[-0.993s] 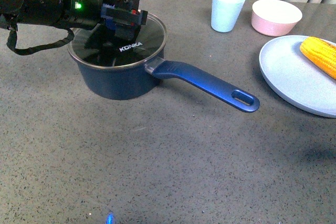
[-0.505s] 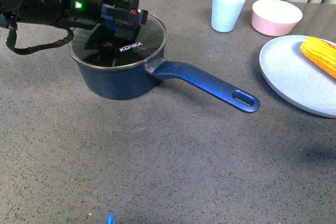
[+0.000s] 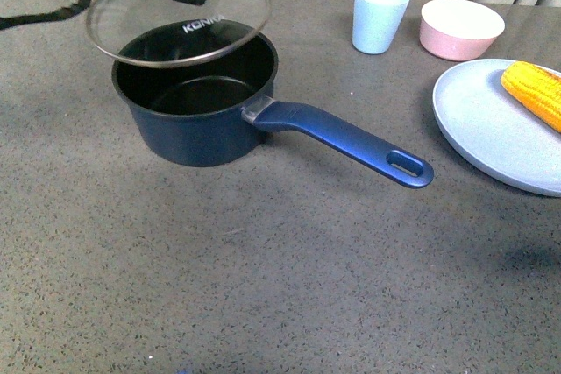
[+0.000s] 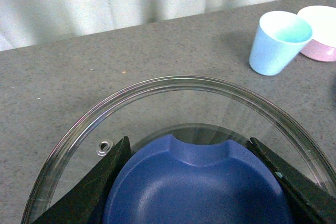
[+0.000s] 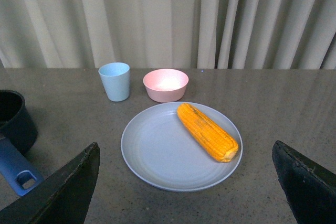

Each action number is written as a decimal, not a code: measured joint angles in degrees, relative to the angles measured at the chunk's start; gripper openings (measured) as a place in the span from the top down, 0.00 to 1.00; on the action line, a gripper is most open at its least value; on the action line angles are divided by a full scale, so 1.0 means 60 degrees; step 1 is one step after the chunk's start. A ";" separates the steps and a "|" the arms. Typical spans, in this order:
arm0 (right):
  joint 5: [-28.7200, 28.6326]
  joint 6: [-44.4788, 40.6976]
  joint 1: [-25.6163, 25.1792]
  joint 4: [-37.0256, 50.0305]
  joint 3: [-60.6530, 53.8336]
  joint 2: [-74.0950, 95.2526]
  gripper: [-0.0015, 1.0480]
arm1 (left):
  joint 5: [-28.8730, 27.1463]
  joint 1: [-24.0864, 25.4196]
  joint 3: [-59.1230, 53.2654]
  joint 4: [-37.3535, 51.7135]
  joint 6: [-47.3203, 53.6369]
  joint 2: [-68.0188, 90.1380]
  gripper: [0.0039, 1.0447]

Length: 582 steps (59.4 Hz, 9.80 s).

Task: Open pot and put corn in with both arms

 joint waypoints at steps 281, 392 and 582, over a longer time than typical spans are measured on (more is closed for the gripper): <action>0.0000 0.0000 0.0000 0.0000 0.0000 0.0000 0.09 | -0.1479 0.2069 -0.9981 -0.1038 -0.0517 -1.4666 0.99; -0.2532 -0.1683 -0.2936 0.2601 0.4612 1.2349 0.09 | -0.1483 0.2065 -0.9981 -0.4306 -0.0514 -1.7784 0.08; -0.2900 -0.0984 0.5242 -0.0783 1.6232 2.1464 0.61 | -0.1483 0.2065 -0.9981 -0.4306 -0.0514 -1.7784 0.08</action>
